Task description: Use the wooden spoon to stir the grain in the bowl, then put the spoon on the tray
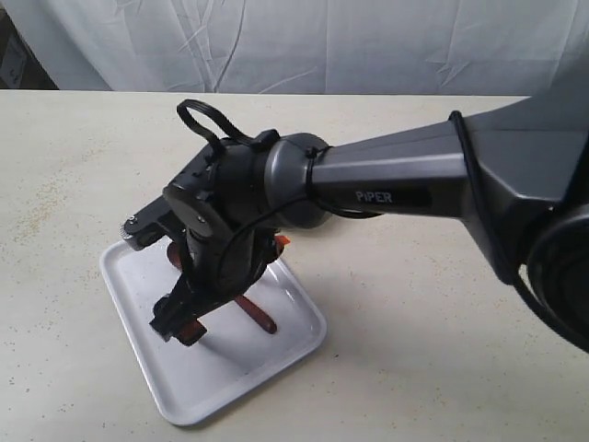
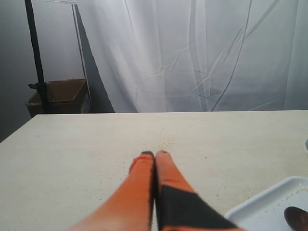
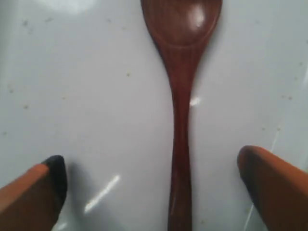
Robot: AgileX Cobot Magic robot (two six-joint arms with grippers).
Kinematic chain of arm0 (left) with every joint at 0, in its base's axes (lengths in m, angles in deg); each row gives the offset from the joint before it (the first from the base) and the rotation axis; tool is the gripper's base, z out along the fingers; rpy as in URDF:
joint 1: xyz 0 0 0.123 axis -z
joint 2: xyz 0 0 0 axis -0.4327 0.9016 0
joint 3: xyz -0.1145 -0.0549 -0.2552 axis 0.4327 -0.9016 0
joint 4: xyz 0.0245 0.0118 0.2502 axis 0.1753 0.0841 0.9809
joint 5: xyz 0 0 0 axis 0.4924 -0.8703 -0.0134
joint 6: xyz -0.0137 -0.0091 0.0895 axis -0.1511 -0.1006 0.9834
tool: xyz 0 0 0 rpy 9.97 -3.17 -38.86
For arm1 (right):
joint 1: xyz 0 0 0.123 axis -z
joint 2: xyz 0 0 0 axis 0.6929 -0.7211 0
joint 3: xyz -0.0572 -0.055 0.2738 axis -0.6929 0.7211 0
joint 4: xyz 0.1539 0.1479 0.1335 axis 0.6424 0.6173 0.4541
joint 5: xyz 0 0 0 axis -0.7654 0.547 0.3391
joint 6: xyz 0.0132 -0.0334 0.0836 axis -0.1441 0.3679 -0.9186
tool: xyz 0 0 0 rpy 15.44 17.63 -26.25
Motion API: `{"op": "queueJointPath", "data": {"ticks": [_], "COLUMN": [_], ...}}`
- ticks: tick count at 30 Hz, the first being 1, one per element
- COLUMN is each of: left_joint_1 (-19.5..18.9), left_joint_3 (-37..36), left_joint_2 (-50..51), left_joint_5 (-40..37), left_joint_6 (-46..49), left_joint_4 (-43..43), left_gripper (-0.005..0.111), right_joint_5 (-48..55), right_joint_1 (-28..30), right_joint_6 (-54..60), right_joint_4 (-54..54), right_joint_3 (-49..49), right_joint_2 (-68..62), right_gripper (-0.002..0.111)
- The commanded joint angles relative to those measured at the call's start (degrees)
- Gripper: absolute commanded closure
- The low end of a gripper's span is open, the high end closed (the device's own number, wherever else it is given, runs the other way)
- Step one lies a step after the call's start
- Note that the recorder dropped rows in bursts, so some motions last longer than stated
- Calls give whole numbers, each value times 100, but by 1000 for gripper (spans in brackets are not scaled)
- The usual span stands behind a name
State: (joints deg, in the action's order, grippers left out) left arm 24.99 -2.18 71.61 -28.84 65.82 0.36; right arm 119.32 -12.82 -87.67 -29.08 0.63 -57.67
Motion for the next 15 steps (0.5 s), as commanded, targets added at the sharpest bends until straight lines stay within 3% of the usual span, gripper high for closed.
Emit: {"op": "queueJointPath", "data": {"ticks": [1, 3, 6, 10, 15], "left_joint_1": [23, 23, 23, 23, 23], "left_joint_3": [-28, -28, -28, -28, -28], "left_joint_2": [-28, -28, -28, -28, -28], "left_joint_5": [0, 0, 0, 0, 0], "left_joint_6": [-23, -23, -23, -23, -23], "left_joint_4": [-18, -18, -18, -18, -18], "left_gripper": [106, 106, 106, 106, 106], "right_joint_5": [601, 709, 725, -23, -1803], "right_joint_1": [-5, -5, -5, -5, -5], "right_joint_6": [375, 375, 155, -308, -524], "right_joint_4": [-81, -281, -312, -474, -372], "right_joint_3": [-273, -260, 21, 1337, 3905], "right_joint_2": [755, 1289, 2277, 3969, 6139], "right_gripper": [18, 42, 107, 101, 101]}}
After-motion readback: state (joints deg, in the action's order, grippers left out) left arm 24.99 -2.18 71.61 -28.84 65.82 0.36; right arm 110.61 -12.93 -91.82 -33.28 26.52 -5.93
